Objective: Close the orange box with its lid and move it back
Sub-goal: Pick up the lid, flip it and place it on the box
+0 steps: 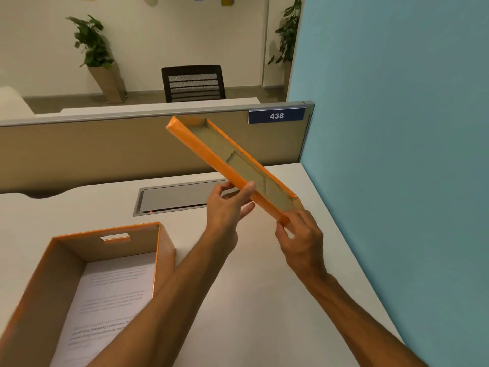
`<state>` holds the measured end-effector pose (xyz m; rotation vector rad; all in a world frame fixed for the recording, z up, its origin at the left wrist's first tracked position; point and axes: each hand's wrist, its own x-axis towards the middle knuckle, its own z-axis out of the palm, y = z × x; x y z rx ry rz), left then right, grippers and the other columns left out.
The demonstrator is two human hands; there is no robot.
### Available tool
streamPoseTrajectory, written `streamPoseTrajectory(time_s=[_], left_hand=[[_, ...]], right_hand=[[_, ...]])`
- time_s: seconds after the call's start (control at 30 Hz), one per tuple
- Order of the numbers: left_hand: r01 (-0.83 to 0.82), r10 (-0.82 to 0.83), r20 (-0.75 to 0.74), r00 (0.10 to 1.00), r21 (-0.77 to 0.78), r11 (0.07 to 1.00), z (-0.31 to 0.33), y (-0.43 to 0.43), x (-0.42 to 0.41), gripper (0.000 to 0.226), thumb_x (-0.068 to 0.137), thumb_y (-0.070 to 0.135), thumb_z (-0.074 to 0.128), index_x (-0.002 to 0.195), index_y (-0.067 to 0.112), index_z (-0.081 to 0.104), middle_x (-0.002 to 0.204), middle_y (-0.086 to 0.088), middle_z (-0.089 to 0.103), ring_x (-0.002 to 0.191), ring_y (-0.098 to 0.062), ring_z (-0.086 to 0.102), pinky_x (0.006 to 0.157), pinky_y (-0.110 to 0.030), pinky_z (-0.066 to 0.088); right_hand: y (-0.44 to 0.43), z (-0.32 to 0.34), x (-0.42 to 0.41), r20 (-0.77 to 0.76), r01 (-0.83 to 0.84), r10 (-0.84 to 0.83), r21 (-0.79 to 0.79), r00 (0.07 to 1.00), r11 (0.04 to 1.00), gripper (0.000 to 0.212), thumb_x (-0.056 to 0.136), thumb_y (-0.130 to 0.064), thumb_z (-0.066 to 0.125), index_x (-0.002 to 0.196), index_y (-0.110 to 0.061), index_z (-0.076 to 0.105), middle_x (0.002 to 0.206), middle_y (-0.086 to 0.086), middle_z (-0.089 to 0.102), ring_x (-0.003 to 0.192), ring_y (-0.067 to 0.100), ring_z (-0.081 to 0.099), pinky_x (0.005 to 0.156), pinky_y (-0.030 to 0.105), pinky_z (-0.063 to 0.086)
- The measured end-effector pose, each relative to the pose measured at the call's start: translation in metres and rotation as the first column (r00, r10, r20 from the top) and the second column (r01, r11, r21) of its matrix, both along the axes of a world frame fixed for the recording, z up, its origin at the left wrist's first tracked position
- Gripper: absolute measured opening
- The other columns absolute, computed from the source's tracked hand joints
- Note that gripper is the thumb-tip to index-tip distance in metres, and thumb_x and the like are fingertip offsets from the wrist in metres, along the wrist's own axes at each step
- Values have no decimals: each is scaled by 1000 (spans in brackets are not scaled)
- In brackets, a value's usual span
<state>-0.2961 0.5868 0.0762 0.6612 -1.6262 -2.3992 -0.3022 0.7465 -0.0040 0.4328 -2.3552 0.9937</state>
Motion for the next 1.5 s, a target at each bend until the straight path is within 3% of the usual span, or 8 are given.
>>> streamPoseTrajectory(time_s=[0.17, 0.37, 0.5, 0.63, 0.9, 1.07, 1.33, 1.5], left_hand=[[185, -179, 56, 982, -115, 976, 12, 0, 16, 75, 72, 54, 76, 132, 17, 53, 129, -6, 63, 116, -26, 63, 99, -47, 53], [240, -204, 216, 955, -157, 958, -19, -16, 55, 78, 87, 52, 62, 148, 14, 33, 155, -9, 39, 139, -34, 41, 111, -50, 39], [290, -239, 285, 928, -152, 945, -27, -22, 82, 79, 91, 49, 57, 154, 15, 23, 161, -9, 28, 145, -37, 32, 115, -54, 30], [304, -233, 305, 924, -210, 929, -27, -32, 99, 65, 95, 41, 55, 150, 12, 33, 153, -8, 42, 137, -35, 43, 112, -56, 34], [157, -61, 232, 971, -426, 891, 7, -71, 129, 32, 97, 22, 58, 121, 2, 63, 114, -11, 69, 108, -28, 65, 97, -43, 50], [93, 12, 234, 972, -428, 899, 26, -116, 161, 32, 91, 23, 67, 114, 2, 66, 105, -14, 72, 93, -26, 70, 75, -32, 55], [32, 92, 242, 966, -465, 885, 36, -197, 244, 28, 90, 28, 67, 110, 9, 68, 101, -7, 74, 84, -23, 72, 62, -29, 54], [42, 100, 266, 959, -481, 876, 23, -249, 298, 34, 88, 36, 68, 111, 11, 67, 108, -7, 71, 97, -26, 69, 84, -39, 56]], right_hand=[[15, 39, 21, 264, 68, 7, -273, 965, 960, 31, 84, -34, 75, 106, -12, 69, 101, 0, 70, 82, 17, 64, 79, 29, 55], [52, 66, 37, 455, 92, 181, -517, 872, 851, 10, 83, -18, 76, 81, -26, 71, 83, -6, 74, 82, 30, 72, 73, 50, 62], [74, 78, 45, 511, 150, 359, -712, 781, 686, 18, 83, -11, 75, 99, -21, 73, 101, 3, 76, 88, 23, 73, 81, 46, 60], [87, 87, 49, 561, 239, 437, -765, 702, 598, 50, 81, -11, 76, 129, -14, 62, 116, 9, 70, 99, 29, 68, 84, 53, 57], [73, 95, 57, 599, 342, 532, -791, 598, 506, 47, 85, -8, 71, 130, -12, 57, 122, 13, 65, 103, 30, 65, 68, 44, 55], [40, 92, 73, 646, 267, 578, -749, 499, 606, 42, 91, -16, 68, 130, -12, 55, 127, 12, 63, 109, 30, 62, 74, 45, 55], [-43, 84, 130, 707, 124, 534, -649, 464, 751, 44, 90, -26, 68, 131, -19, 55, 125, 8, 63, 112, 34, 61, 86, 51, 53], [-94, 68, 178, 725, 106, 511, -617, 461, 780, 40, 90, -28, 69, 127, -19, 58, 123, 8, 66, 107, 31, 64, 87, 50, 54]])
